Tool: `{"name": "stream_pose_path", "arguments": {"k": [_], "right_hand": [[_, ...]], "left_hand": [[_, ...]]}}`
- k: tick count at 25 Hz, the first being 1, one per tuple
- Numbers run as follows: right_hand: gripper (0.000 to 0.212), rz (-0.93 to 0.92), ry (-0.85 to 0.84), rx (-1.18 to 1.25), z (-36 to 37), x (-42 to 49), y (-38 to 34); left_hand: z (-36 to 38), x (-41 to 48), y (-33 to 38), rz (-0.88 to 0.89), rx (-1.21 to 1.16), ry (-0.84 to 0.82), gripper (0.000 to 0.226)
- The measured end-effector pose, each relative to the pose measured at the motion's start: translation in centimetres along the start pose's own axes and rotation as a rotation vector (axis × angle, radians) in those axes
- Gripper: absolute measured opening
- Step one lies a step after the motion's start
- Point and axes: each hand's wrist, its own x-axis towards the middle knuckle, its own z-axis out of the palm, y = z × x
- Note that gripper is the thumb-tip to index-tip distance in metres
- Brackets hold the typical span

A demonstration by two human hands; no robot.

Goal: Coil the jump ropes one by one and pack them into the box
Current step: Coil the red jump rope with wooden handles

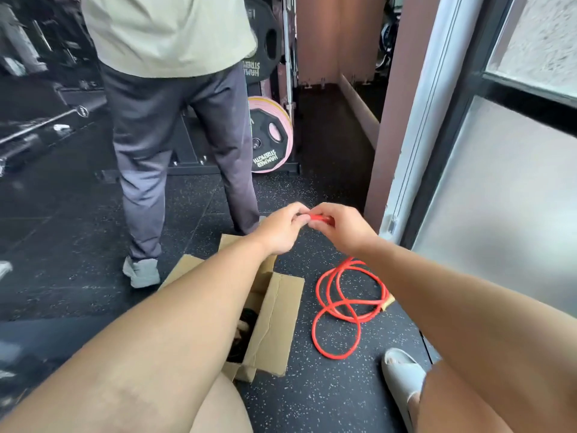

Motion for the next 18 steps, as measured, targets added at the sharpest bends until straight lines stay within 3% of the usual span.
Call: {"name": "stream_pose_path", "arguments": {"k": [3, 5, 7, 11, 15, 18], "right_hand": [[0.017, 0.083, -0.029, 0.016, 0.6, -2.0, 1.4], [0.016, 0.218, -0.006, 0.039, 0.7, -2.8, 3.2], [0.02, 0.297, 0.006, 0.057, 0.6, -3.1, 4.7], [0.025, 0.192, 0.099, 0.17, 1.3, -1.5, 3.8], [0.026, 0.062, -0.022, 0.247, 2.5, 1.3, 1.3], [0.03, 0.103, -0.053, 0.313, 1.9, 2.7, 1.6]], "left_hand": [[0.5, -0.8, -0.8, -0.027, -0.134, 0.058, 0.022], [0.4, -1.5, -2.1, -0.124, -0.443, 0.129, 0.022], [-0.2, -1.8, -3.8, -0.202, -0.587, 0.072, 0.022], [-1.3, -1.6, -5.2, -0.138, -0.284, -0.075, 0.028], [-1.2, -1.2, -3.1, -0.011, -0.163, -0.16, 0.029], [-1.2, -0.4, -3.0, -0.114, -0.447, -0.09, 0.037]]}}
